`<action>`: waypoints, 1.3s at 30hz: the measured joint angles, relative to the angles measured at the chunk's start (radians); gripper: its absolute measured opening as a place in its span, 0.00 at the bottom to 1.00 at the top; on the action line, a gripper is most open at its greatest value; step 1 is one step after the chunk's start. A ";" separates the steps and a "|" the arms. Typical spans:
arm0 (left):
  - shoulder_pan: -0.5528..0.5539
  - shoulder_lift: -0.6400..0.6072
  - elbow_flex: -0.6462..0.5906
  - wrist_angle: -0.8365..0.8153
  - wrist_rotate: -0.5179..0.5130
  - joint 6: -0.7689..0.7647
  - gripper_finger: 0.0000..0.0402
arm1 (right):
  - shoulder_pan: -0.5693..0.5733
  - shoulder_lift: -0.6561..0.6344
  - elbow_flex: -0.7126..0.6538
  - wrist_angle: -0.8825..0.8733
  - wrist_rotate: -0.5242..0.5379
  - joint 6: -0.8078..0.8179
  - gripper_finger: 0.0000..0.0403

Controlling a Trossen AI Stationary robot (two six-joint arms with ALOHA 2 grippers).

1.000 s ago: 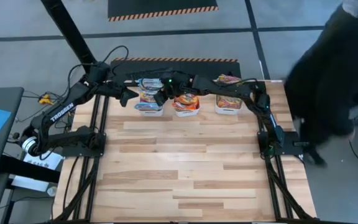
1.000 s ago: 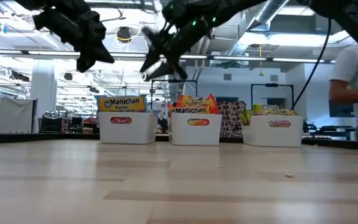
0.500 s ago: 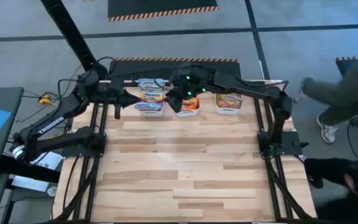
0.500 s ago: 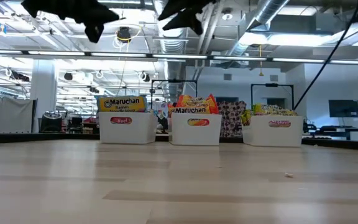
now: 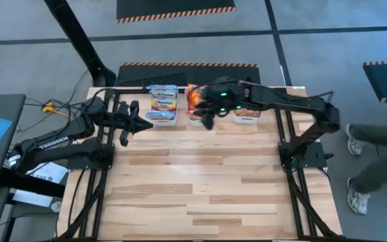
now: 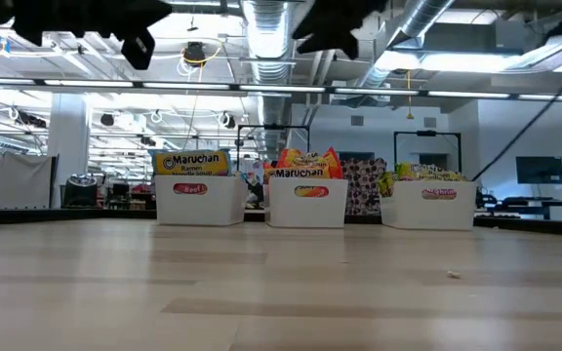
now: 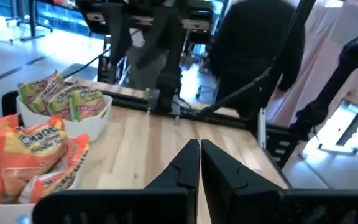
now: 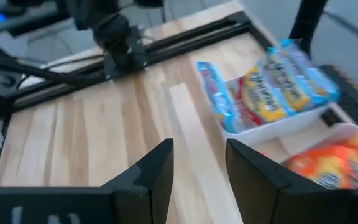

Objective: Sort Maruchan noodles
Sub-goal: Return to Home Position

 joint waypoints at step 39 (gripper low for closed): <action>-0.203 -0.197 -0.506 0.241 -0.300 0.139 0.00 | -0.064 -0.701 -1.348 0.914 0.082 0.338 0.42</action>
